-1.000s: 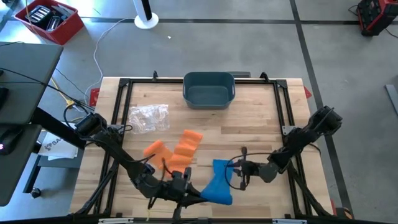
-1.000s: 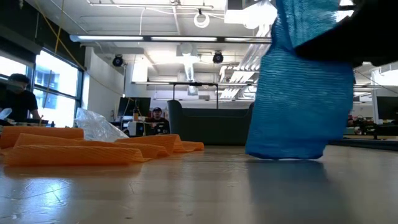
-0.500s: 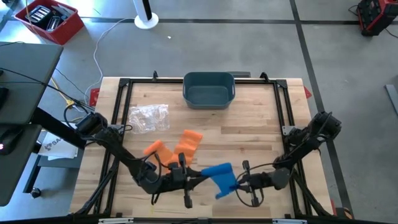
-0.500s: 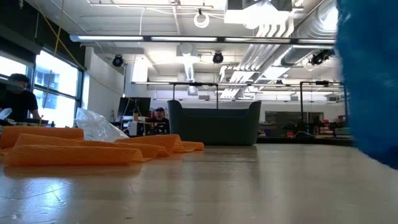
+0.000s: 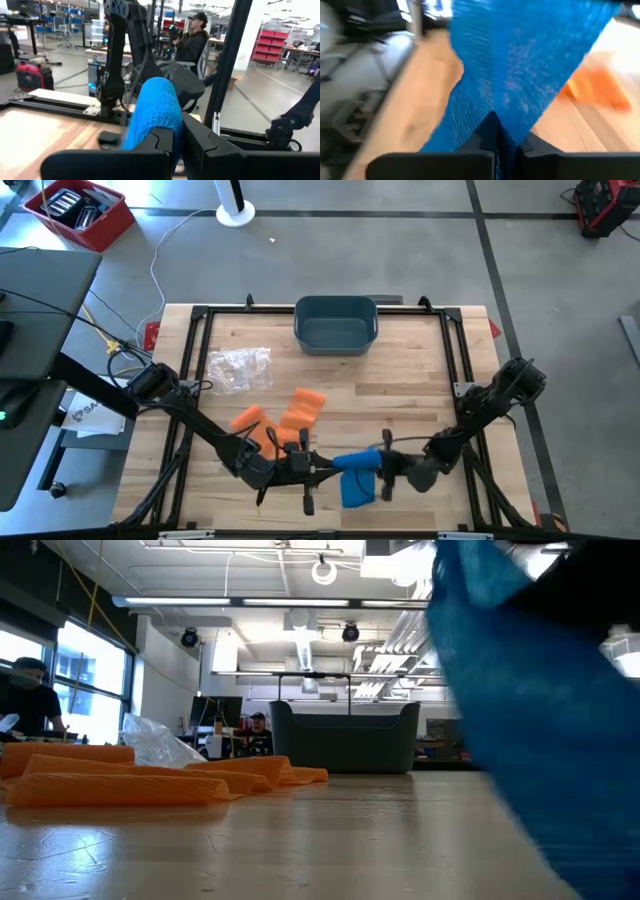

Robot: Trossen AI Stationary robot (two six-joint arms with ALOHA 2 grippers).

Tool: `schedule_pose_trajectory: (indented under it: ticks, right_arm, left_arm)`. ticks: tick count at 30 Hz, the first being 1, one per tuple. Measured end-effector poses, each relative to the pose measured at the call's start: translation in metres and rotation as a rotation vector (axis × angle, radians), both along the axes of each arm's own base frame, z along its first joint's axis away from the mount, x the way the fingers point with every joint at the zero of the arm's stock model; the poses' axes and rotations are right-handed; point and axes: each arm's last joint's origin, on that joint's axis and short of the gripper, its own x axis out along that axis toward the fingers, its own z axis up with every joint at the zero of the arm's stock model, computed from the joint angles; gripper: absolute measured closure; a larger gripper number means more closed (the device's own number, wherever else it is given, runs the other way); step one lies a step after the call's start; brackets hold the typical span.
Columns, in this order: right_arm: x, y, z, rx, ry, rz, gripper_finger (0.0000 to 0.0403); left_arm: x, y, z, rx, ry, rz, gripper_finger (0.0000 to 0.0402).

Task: Roll bandage
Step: Roll the blue bandage

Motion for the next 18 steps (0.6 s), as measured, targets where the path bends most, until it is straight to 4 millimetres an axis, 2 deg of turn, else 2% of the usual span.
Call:
schedule_pose_trajectory:
  ticks: [5,10,14,18]
  right_arm:
    - [0.003,-0.016,-0.015,0.047,0.160,-0.042,0.0345]
    - [-0.002,-0.035,-0.021,0.053,0.328,-0.111,0.0267]
    - [-0.006,-0.044,-0.018,0.058,0.403,-0.127,0.0221]
    - [-0.012,-0.042,-0.008,0.047,0.418,-0.061,0.0203]
  left_arm:
    - [0.004,-0.002,-0.016,0.018,0.046,0.044,0.0390]
    - [0.003,0.006,-0.026,0.011,0.117,0.256,0.0390]
    - [0.003,0.011,-0.035,0.014,0.177,0.305,0.0390]
    - [0.003,0.017,-0.044,0.020,0.231,0.345,0.0390]
